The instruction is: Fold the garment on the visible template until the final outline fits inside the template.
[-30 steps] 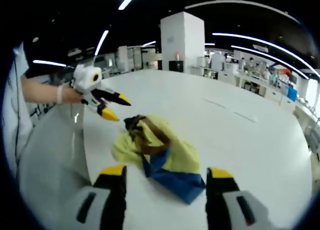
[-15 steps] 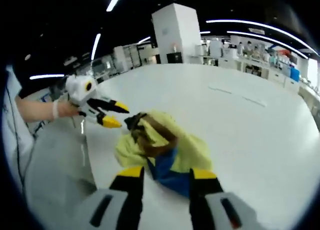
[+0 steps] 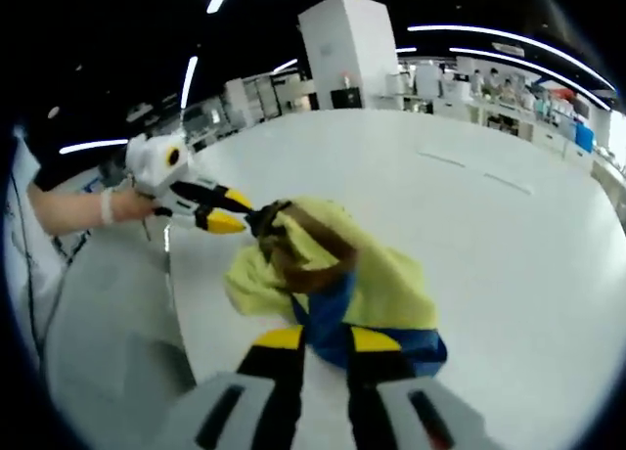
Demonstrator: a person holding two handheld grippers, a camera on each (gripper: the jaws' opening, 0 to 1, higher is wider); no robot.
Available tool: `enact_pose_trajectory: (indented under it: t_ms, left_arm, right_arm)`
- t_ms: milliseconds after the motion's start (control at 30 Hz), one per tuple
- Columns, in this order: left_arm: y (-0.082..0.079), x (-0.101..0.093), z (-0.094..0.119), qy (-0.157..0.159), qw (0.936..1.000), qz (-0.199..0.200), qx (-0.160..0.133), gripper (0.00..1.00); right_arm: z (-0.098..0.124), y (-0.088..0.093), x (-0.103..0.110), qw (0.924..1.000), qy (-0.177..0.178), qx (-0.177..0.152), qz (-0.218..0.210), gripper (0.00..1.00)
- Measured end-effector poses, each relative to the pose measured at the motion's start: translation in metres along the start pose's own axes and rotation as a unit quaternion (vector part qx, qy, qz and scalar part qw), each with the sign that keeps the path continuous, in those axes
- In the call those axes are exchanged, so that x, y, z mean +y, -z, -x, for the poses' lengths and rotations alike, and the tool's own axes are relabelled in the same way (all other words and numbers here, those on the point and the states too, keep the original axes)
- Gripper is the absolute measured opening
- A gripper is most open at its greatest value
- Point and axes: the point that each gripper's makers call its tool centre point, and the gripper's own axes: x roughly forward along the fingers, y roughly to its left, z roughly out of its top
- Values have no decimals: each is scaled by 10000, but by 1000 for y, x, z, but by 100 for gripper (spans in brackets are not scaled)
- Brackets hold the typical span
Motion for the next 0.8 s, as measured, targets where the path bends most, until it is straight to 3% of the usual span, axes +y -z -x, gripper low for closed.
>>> enact_pose_trajectory:
  t_ms: [133, 333, 533, 800]
  left_arm:
    - [-5, 2, 2, -79, 9999, 51, -126, 8]
    - [-6, -5, 6, -105, 9998, 57, -173, 4]
    - [-5, -8, -2, -140, 9998, 29, -131, 9]
    - [3, -2, -13, -234, 9997, 29, 20, 8]
  right_arm:
    - [0, 1, 2, 10000, -10, 5, -3, 0]
    - [0, 0, 0, 10000, 17, -50, -40, 0]
    - [3, -2, -4, 9998, 40, -131, -126, 0]
    - [17, -20, -11, 9987, 212, -459, -109, 0]
